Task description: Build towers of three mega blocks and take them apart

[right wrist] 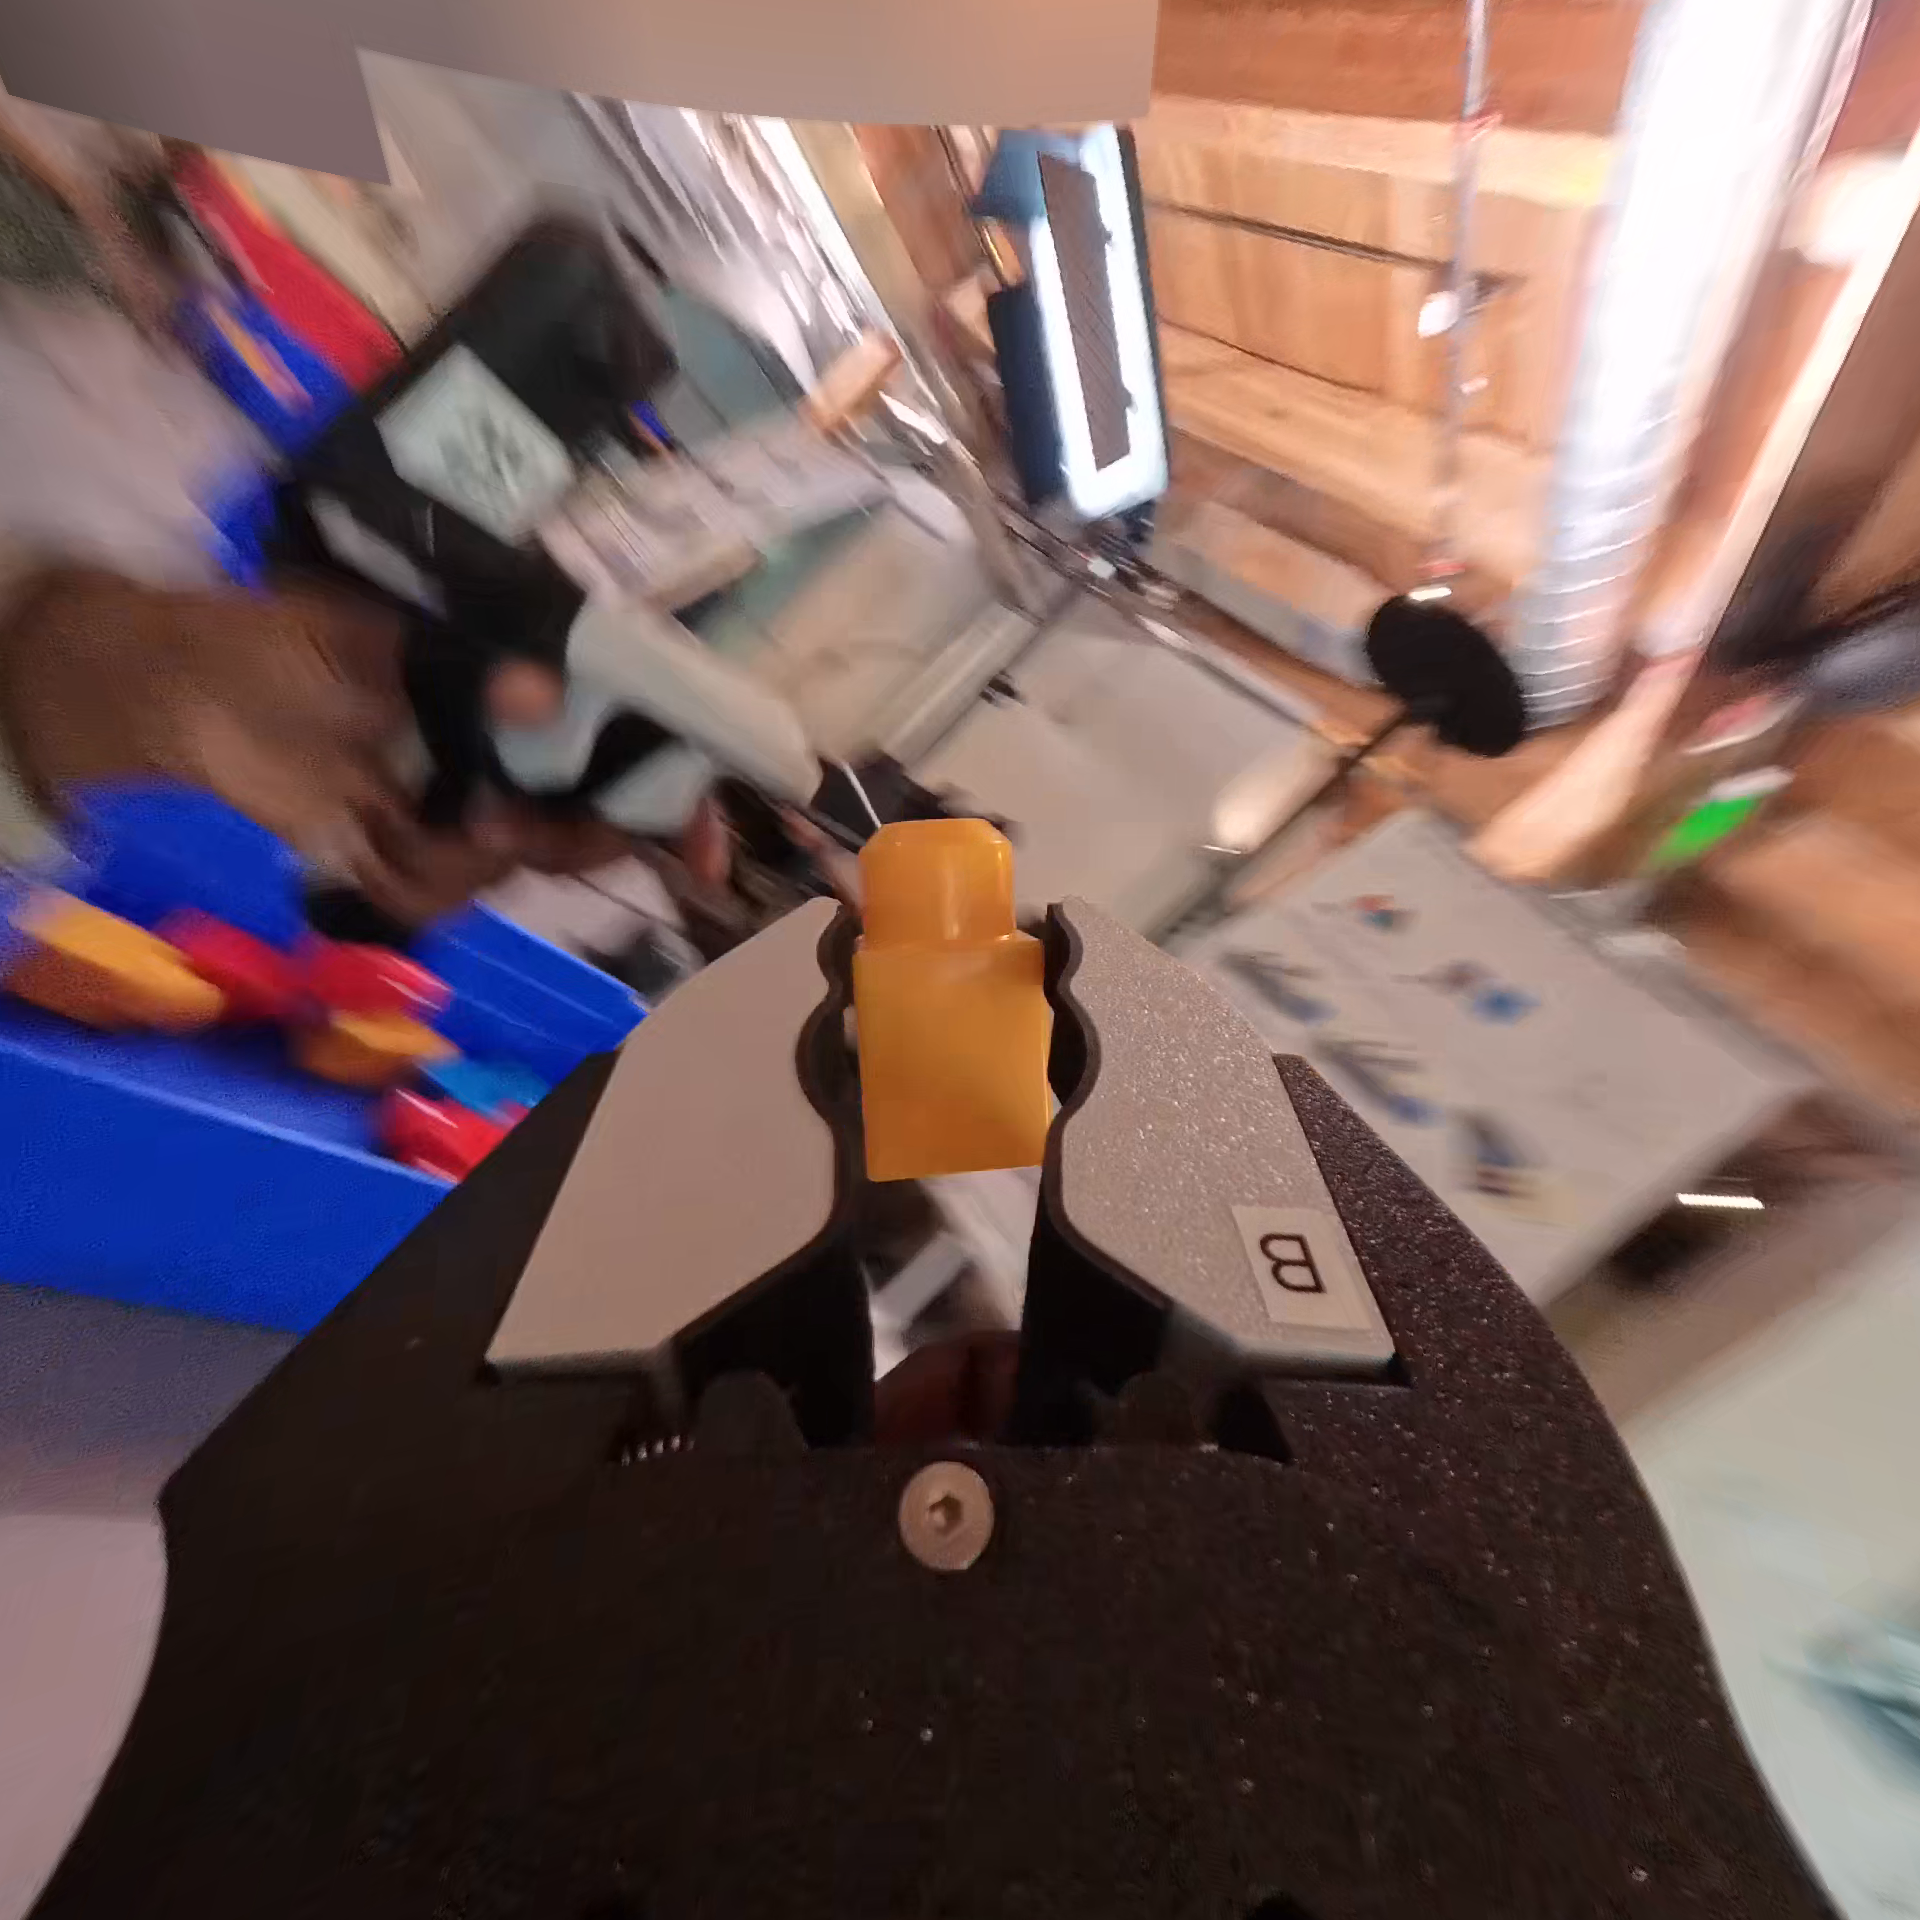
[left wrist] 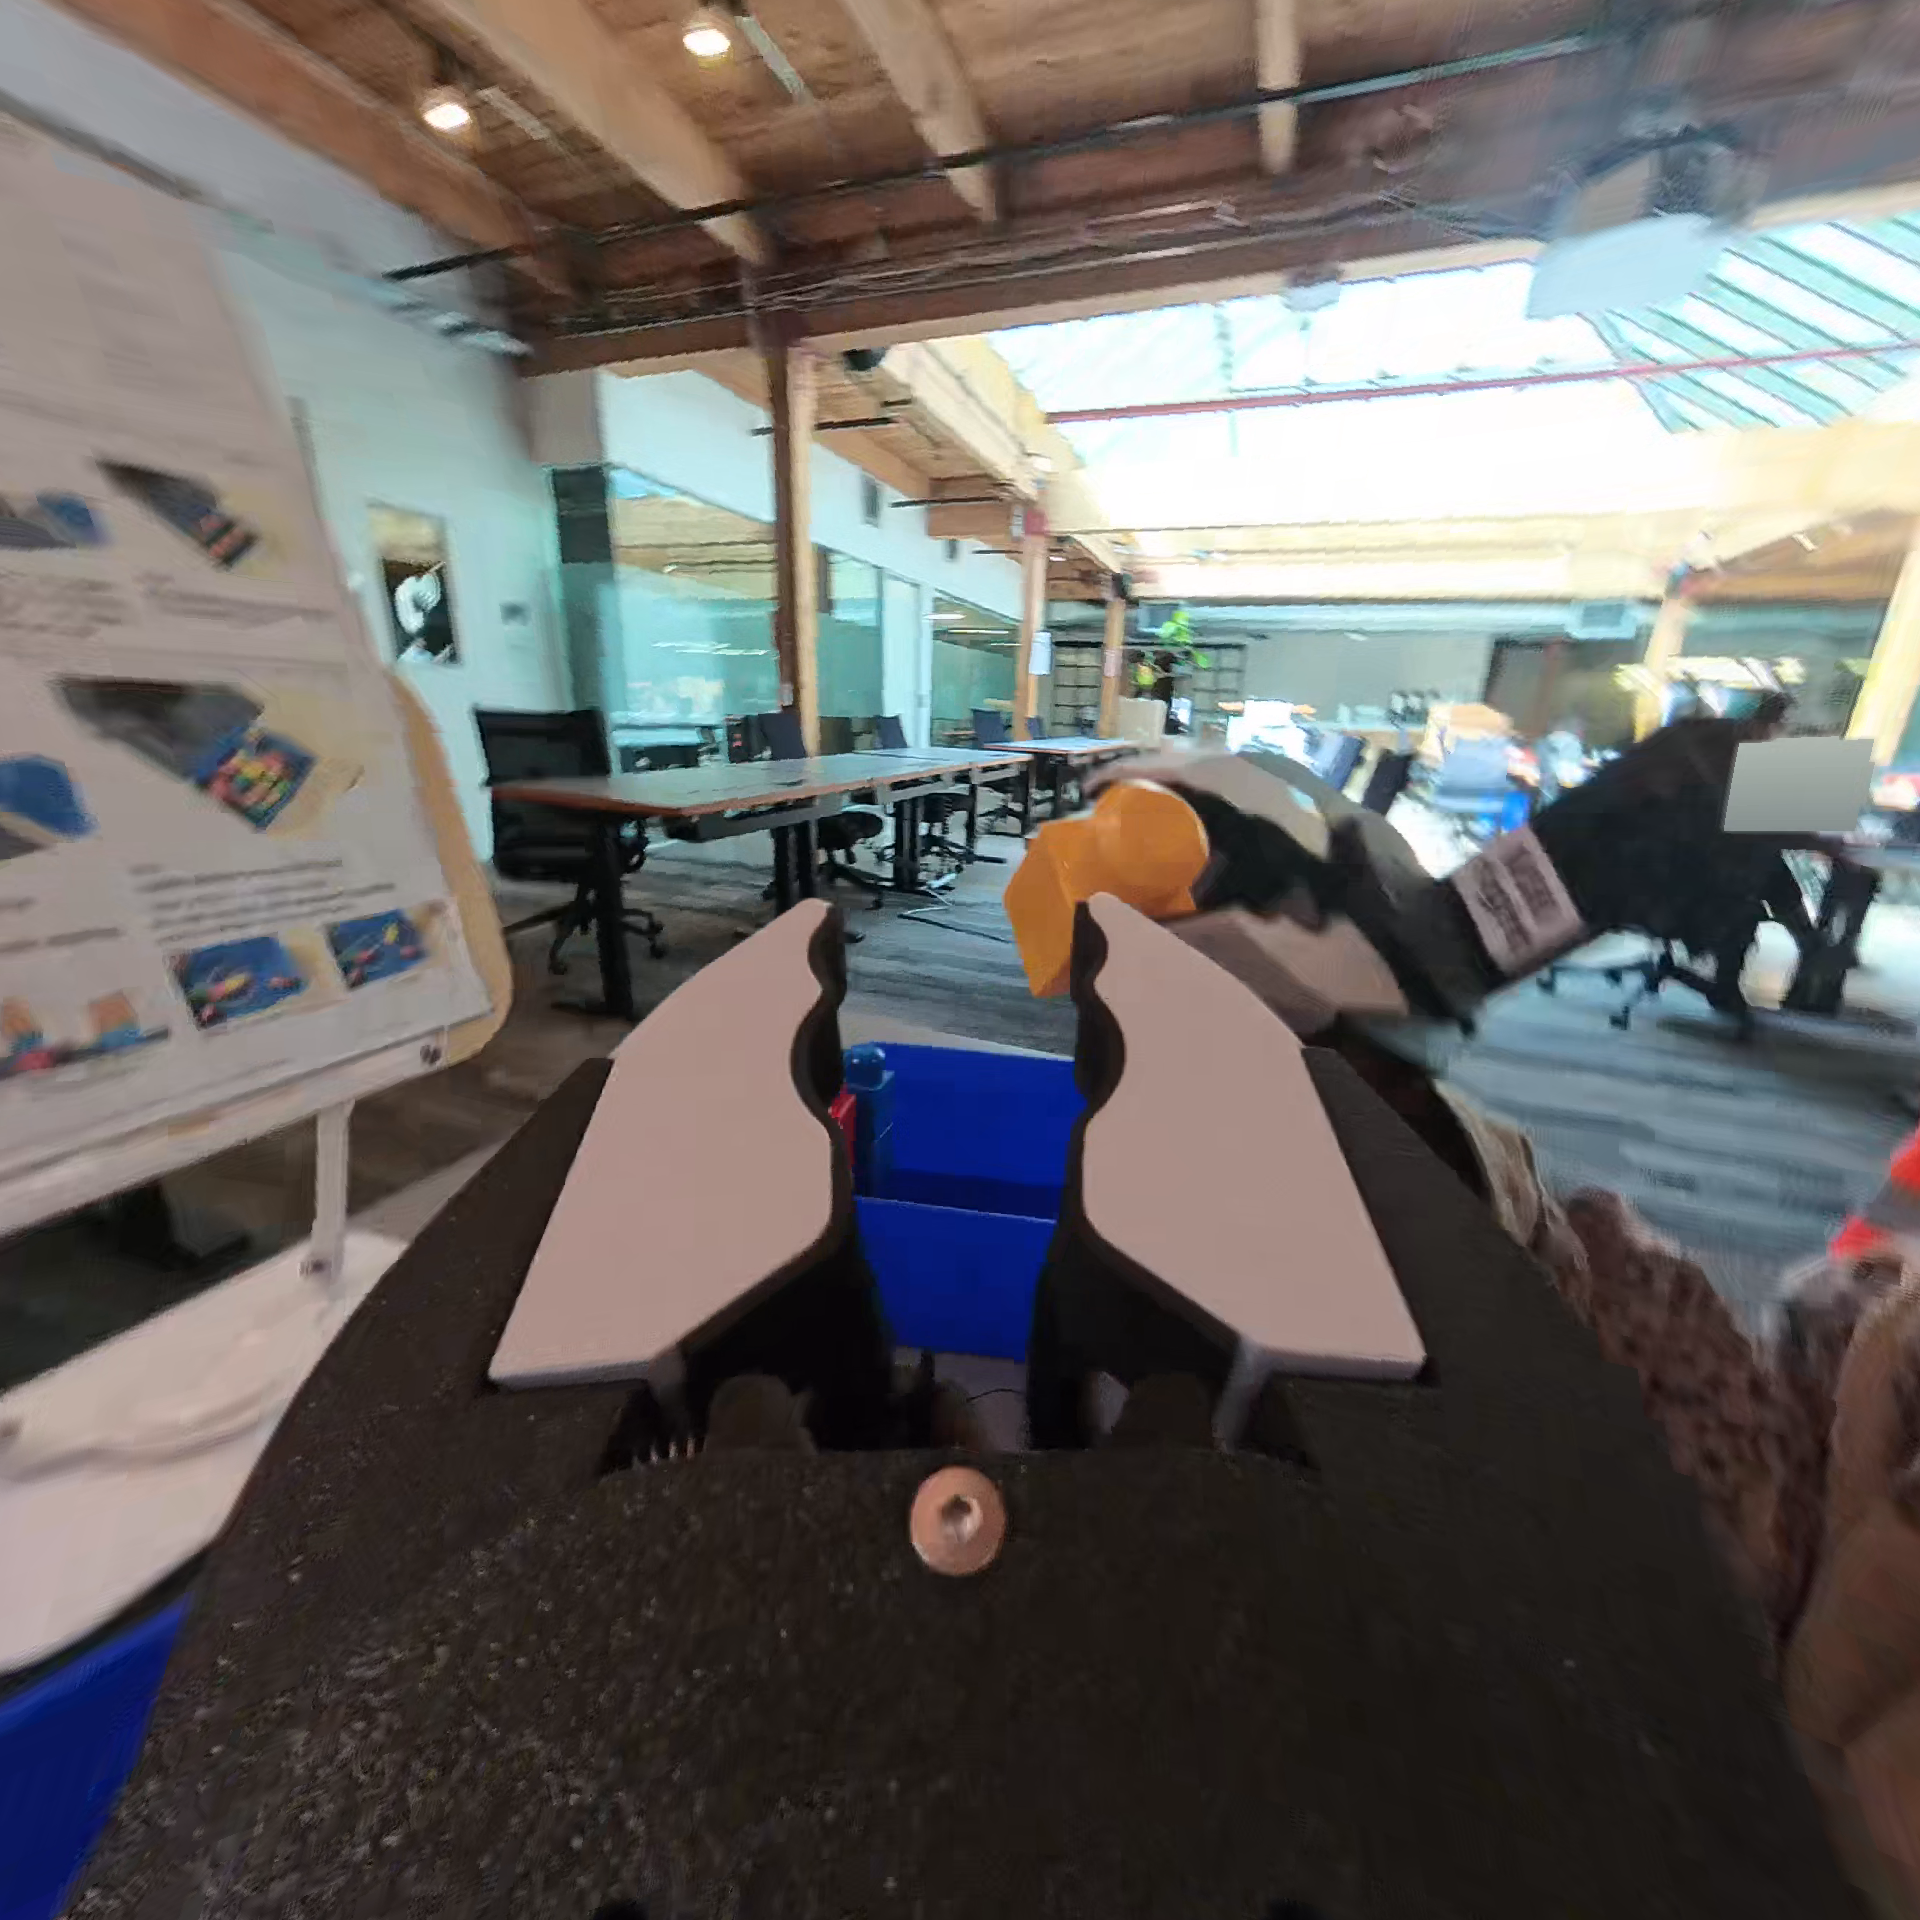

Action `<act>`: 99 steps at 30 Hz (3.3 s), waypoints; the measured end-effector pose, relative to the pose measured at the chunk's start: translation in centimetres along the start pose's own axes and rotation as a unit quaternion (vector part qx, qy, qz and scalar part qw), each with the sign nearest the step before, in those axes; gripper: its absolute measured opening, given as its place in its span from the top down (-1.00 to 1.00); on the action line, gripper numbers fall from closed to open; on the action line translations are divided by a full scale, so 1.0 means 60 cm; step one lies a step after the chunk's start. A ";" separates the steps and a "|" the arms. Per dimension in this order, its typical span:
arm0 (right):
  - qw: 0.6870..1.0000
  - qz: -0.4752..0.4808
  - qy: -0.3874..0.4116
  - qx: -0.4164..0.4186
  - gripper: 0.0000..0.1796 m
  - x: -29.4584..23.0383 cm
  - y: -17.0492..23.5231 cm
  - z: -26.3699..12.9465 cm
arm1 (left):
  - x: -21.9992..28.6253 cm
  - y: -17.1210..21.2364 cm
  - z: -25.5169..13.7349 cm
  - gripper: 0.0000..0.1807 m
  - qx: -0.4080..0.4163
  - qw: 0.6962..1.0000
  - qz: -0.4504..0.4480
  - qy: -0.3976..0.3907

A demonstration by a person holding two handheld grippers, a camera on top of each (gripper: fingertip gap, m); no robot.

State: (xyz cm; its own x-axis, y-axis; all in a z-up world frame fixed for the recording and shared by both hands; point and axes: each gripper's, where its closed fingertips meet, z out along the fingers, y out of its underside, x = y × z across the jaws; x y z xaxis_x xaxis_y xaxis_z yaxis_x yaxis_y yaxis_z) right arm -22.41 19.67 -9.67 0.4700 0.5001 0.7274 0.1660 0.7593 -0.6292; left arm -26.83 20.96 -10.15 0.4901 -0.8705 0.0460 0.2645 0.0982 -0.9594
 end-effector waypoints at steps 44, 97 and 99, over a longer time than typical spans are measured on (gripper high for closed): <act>0.984 -0.132 0.063 -0.099 0.60 0.024 0.034 -0.006 | -0.139 0.316 -0.491 0.31 -0.685 0.611 -0.199 -0.343; 0.788 0.553 -0.270 0.000 0.61 -0.106 0.023 0.052 | -0.029 -0.078 -0.041 0.61 0.207 0.961 -0.178 0.041; 0.787 0.560 -0.257 0.008 0.60 -0.106 0.020 0.060 | -0.023 -0.070 -0.027 0.61 0.211 0.960 -0.178 0.042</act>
State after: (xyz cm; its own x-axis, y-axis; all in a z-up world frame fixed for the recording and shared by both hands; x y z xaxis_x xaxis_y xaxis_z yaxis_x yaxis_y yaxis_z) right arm -28.31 18.91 -14.04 -0.1001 0.9592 -0.2643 -0.1161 -0.2751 -0.9544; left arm -30.00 20.98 -6.66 0.2414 -0.9194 0.3105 0.7245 -0.0421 -0.6880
